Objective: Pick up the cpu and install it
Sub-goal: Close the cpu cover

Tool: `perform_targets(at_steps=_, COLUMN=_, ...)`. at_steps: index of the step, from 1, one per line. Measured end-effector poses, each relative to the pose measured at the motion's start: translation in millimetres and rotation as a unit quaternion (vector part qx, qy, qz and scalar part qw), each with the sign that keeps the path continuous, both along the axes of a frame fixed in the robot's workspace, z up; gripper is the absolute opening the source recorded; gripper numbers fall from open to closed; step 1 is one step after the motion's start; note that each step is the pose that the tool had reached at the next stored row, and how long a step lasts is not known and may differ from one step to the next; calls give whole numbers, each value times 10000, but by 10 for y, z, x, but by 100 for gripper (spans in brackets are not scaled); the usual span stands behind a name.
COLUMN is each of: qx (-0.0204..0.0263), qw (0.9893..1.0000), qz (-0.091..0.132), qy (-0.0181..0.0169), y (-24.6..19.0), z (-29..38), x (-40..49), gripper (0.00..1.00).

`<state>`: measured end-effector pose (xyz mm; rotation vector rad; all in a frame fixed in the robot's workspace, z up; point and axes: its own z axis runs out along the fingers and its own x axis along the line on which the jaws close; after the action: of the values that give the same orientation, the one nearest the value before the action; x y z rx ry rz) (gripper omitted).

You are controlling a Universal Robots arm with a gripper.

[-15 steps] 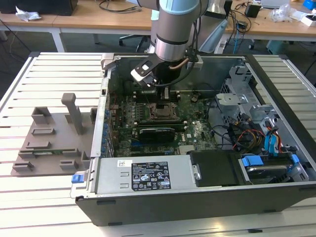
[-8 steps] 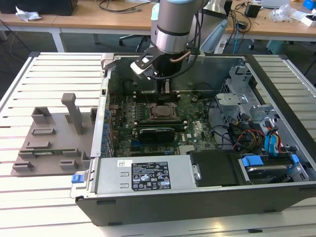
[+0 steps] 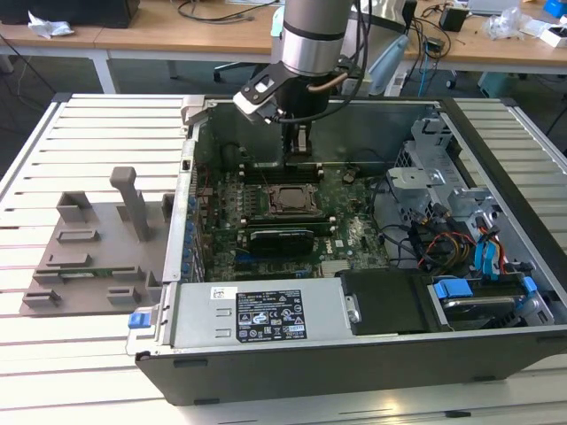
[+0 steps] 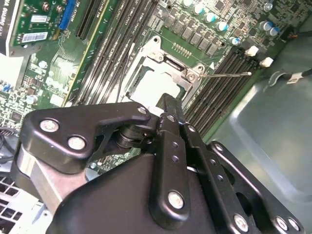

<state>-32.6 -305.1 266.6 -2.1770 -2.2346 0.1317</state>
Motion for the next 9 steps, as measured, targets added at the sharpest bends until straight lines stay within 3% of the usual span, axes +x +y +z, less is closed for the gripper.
perform_targets(at_steps=3, qx=1, qw=10000, qz=0, qy=0, y=0, z=36, x=0, gripper=10)
perform_targets(at_steps=9, qx=0, qw=10000, qz=0, qy=0, y=0, z=38, x=0, gripper=10)
